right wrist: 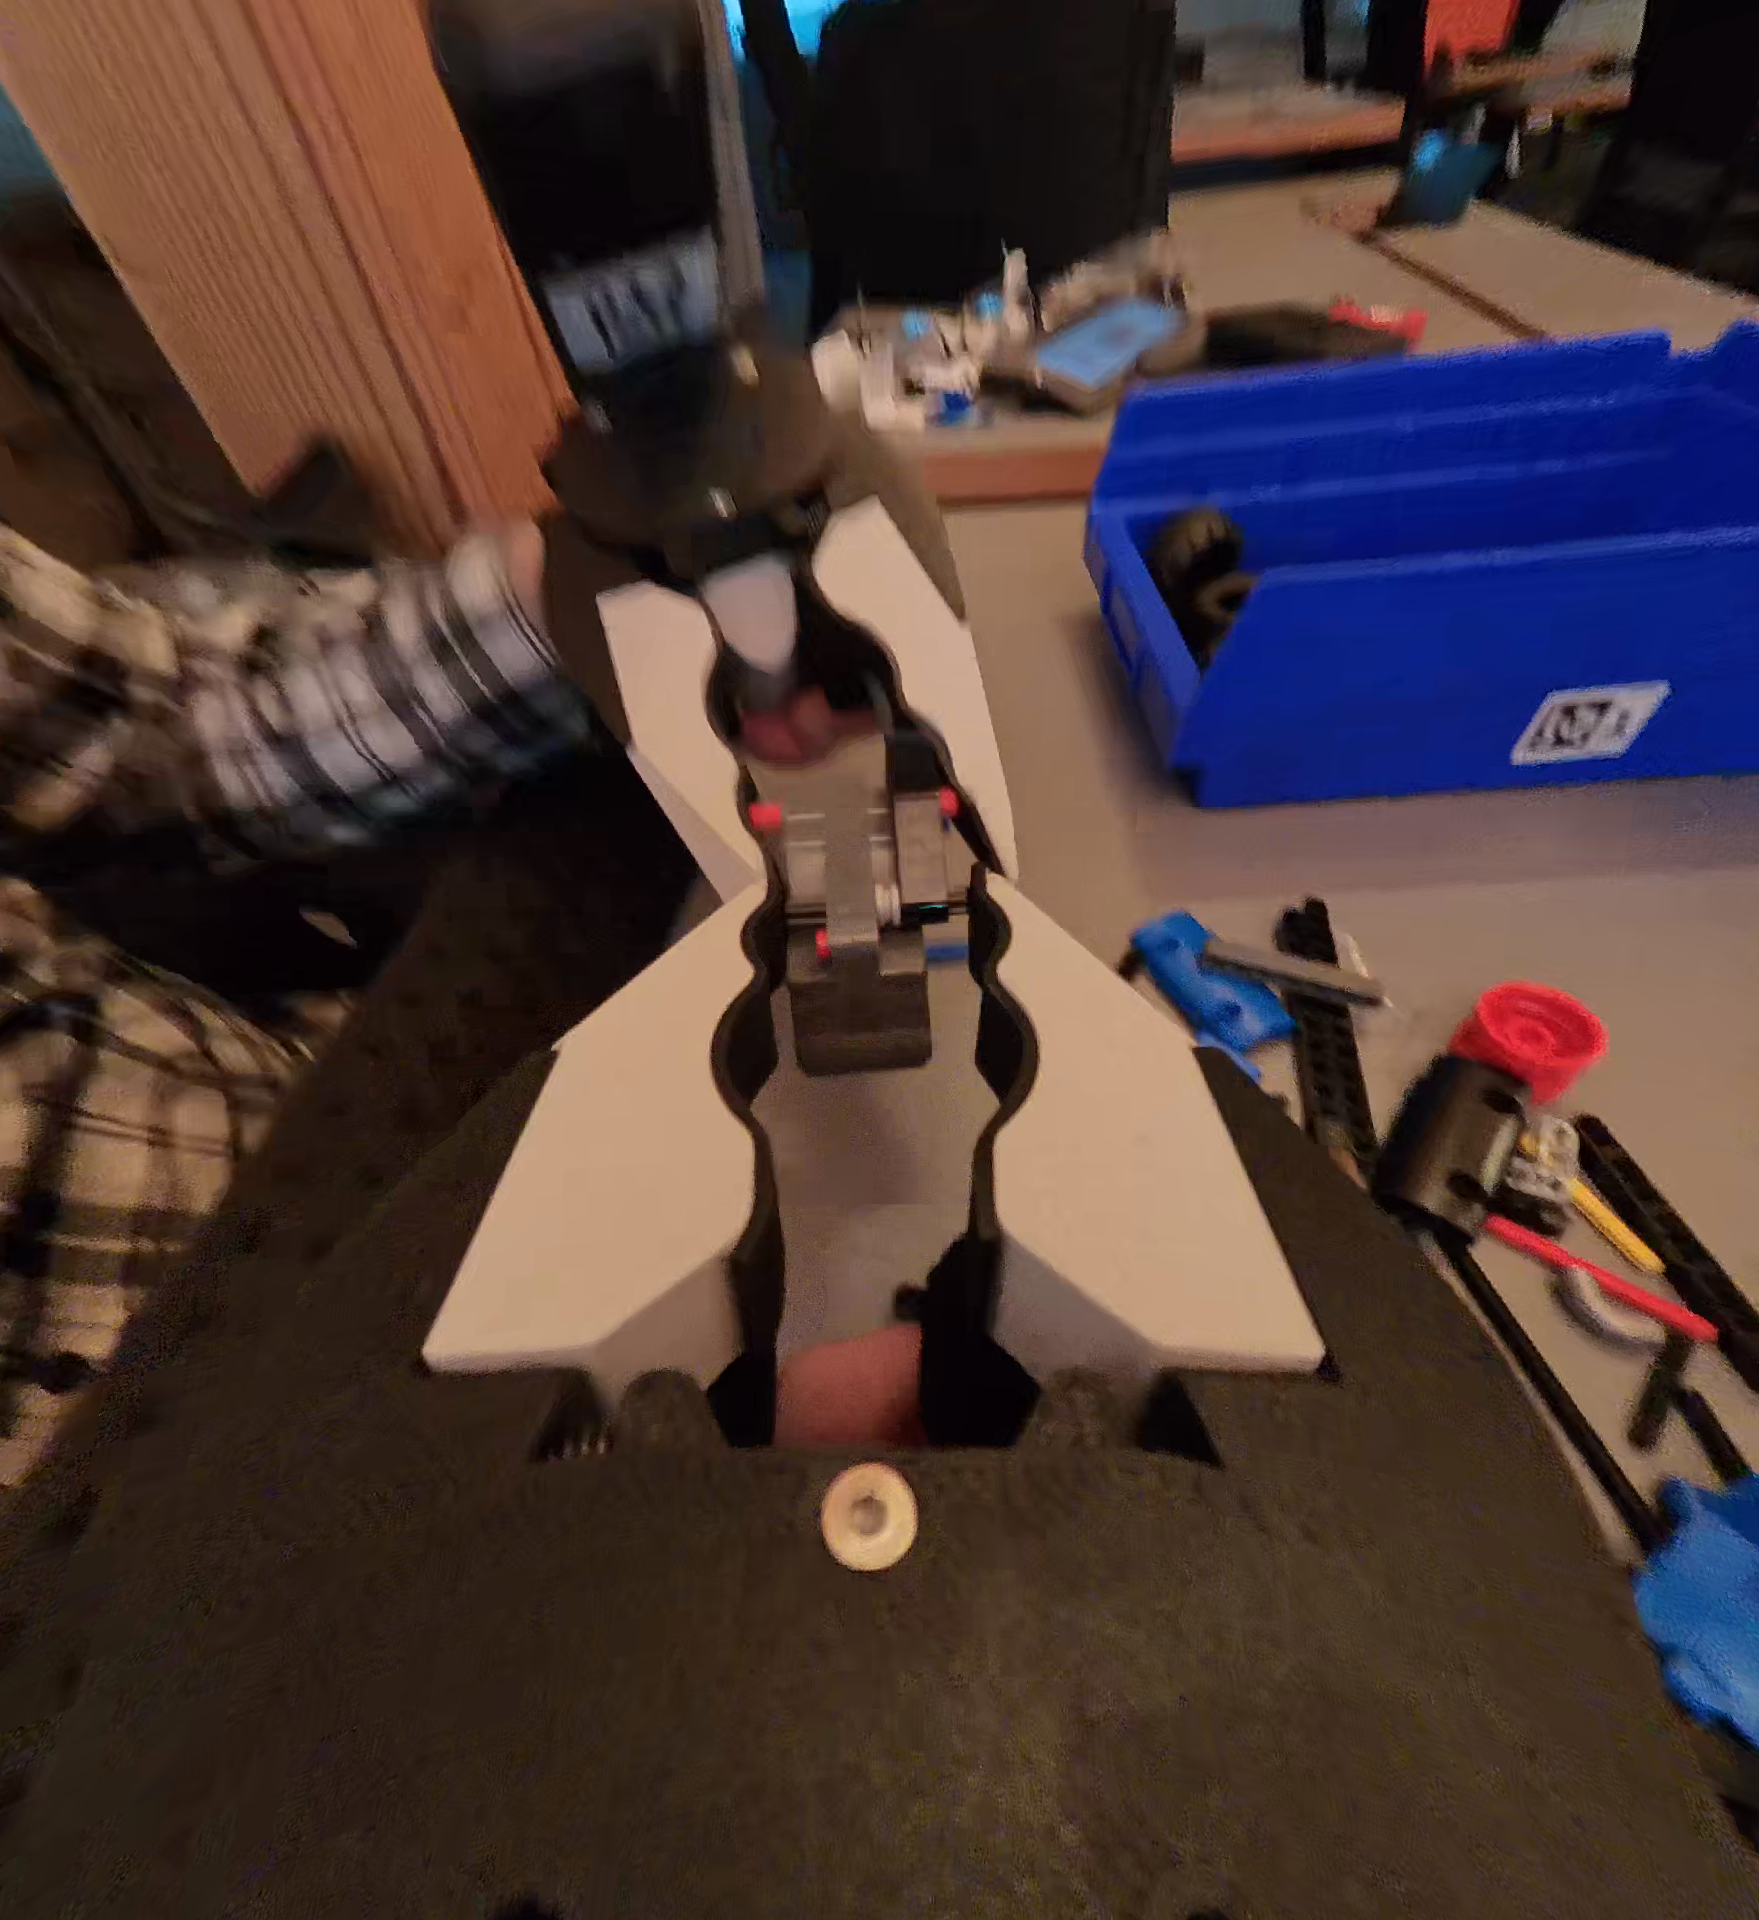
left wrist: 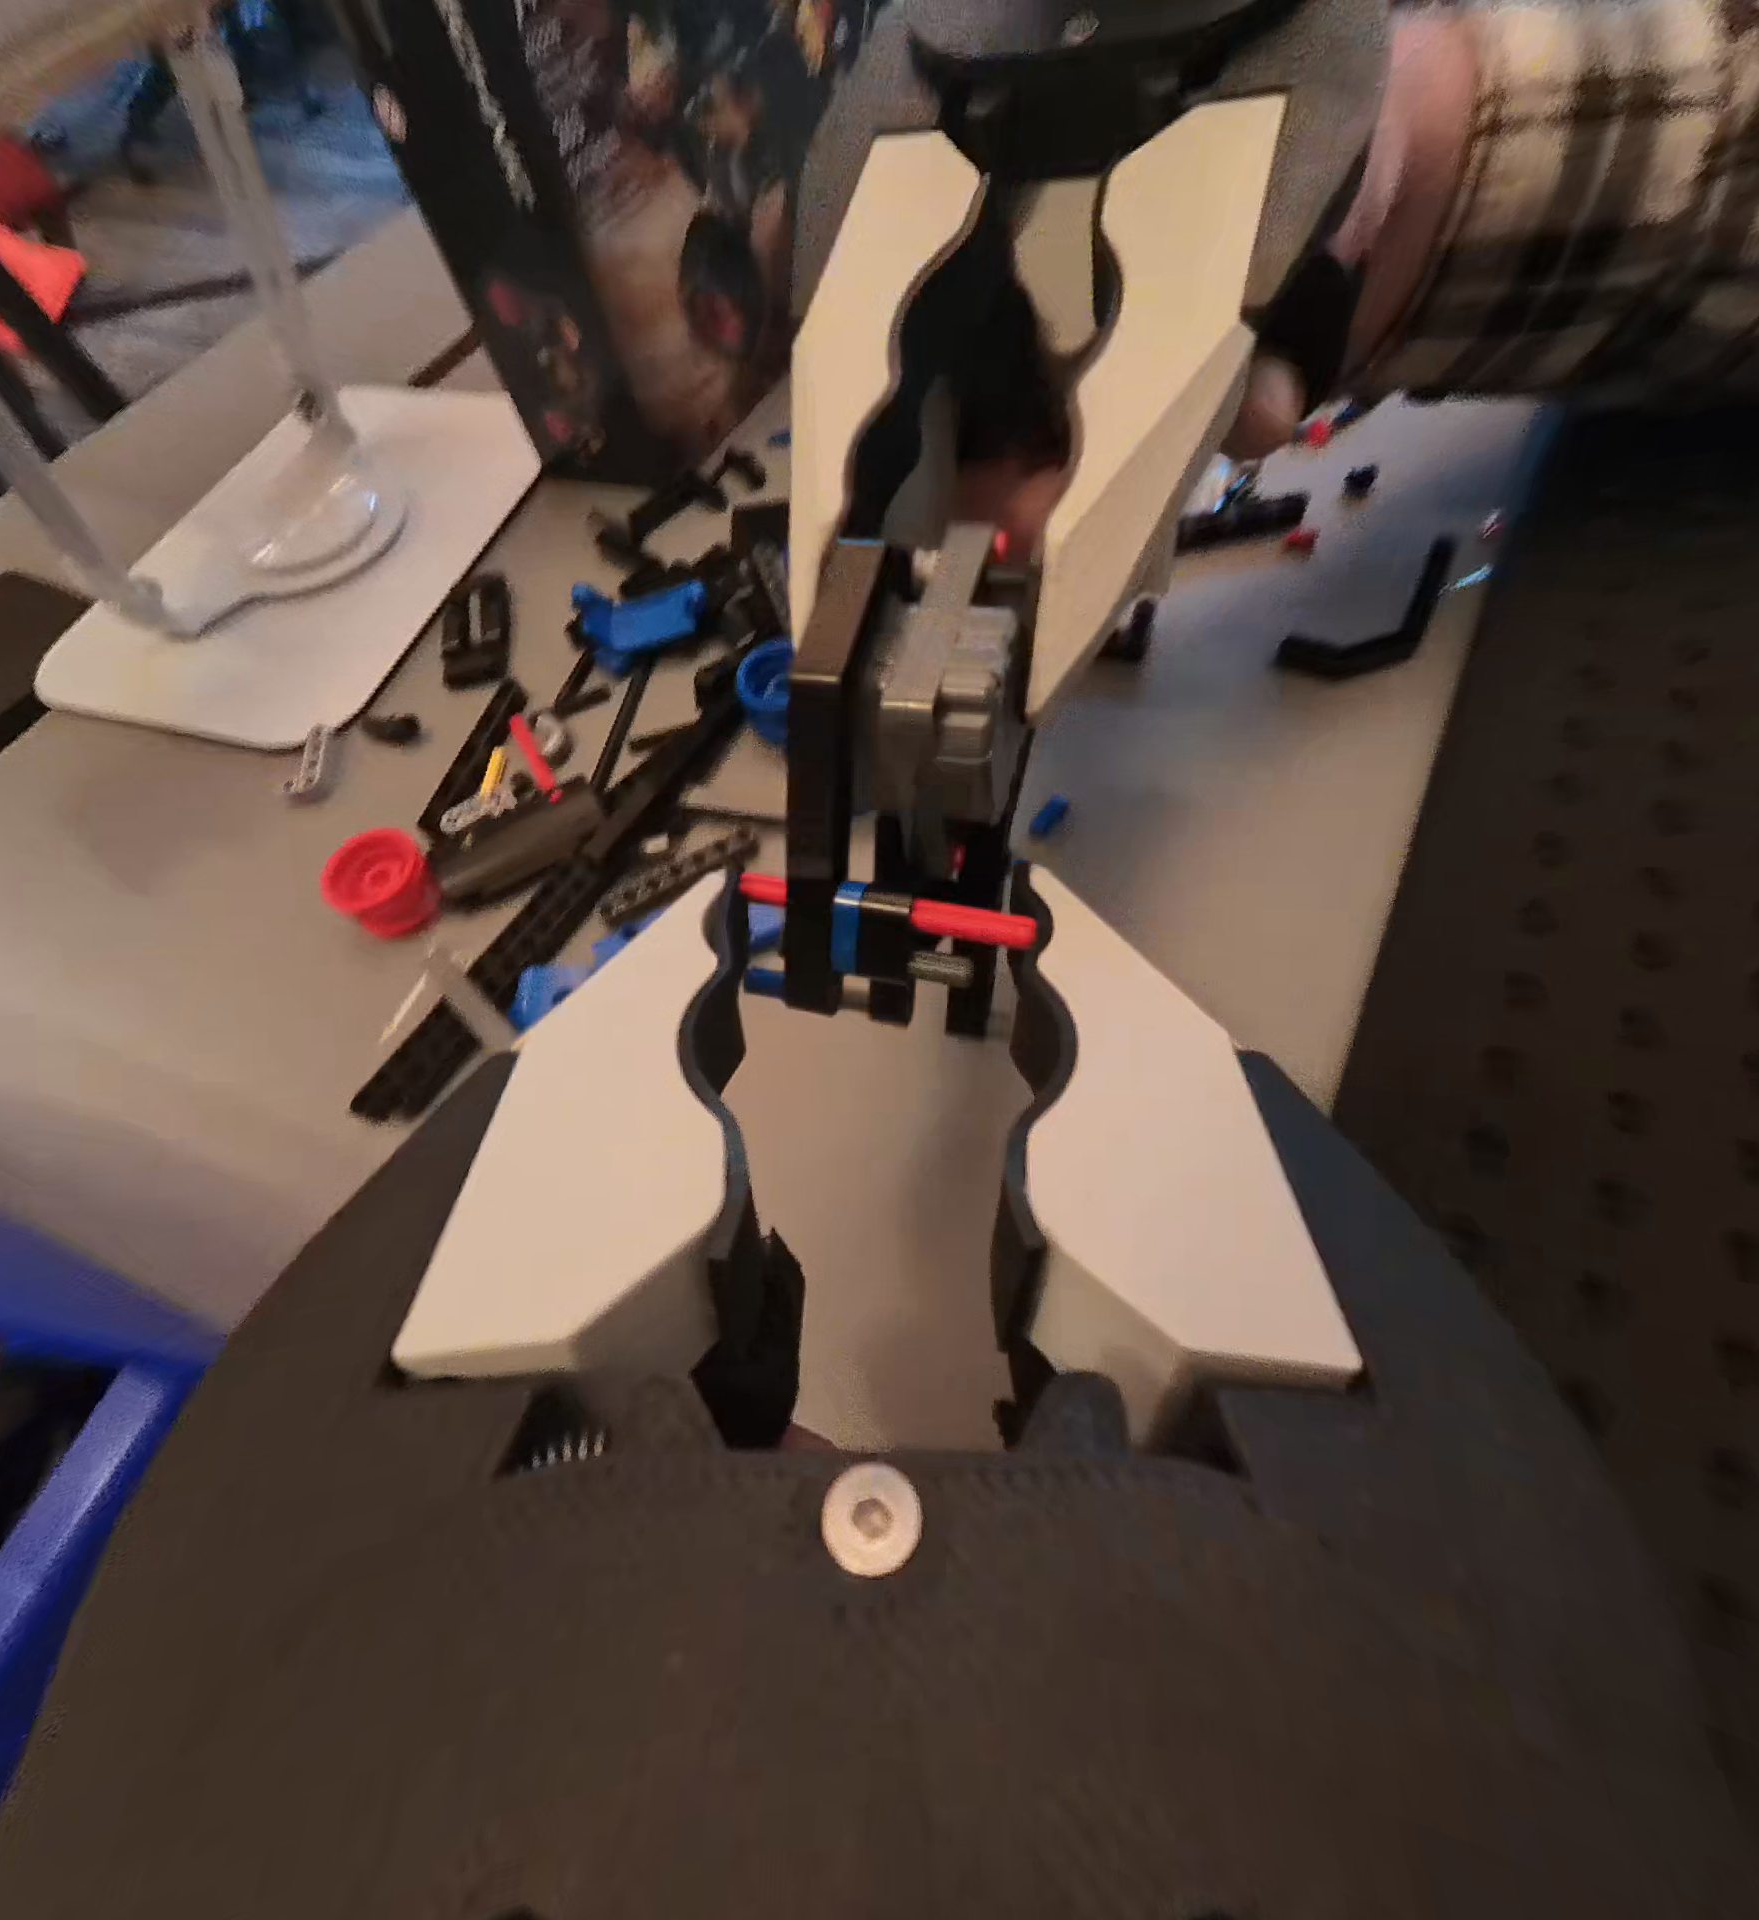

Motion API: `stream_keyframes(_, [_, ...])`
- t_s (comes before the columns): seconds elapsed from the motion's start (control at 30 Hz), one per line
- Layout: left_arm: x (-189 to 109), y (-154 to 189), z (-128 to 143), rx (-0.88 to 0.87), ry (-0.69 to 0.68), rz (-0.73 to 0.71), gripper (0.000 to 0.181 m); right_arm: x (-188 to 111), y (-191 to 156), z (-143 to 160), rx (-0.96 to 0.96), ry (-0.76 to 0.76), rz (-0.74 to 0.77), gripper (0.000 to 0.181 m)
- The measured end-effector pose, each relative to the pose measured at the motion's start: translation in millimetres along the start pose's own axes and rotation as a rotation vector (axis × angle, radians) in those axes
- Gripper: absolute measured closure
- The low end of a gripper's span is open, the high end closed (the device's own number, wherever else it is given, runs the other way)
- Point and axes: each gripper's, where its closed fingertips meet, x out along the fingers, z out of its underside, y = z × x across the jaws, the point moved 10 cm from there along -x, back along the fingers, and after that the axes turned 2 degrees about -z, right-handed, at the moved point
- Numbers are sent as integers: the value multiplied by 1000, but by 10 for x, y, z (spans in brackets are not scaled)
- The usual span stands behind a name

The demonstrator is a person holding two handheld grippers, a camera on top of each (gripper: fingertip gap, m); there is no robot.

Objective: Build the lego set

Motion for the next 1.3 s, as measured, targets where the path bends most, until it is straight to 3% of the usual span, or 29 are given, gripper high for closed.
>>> stream_keyframes(0.27, [81, 86, 211, 27, -303, -138, 133, 267, 22, 271, -148, -291, 126, 142])
stream_keyframes(0.5, [181, 98, 307, -44, -412, -258, 132, 114, 87, 295, -174, -321, 195, 137])
stream_keyframes(0.63, [256, 160, 297, -58, -390, -270, 122, 5, 115, 272, -187, -326, 232, 137])
stream_keyframes(0.83, [-27, 138, 354, -114, -295, -219, 115, -228, 157, 195, -171, -298, 273, 137])
stream_keyframes(0.97, [-150, 147, 408, -63, -253, -180, 117, -370, 126, 139, -181, -330, 272, 140])
stream_keyframes(1.3, [84, 159, 444, 12, -272, -183, 122, -563, -56, 430, -187, -524, 257, 156])
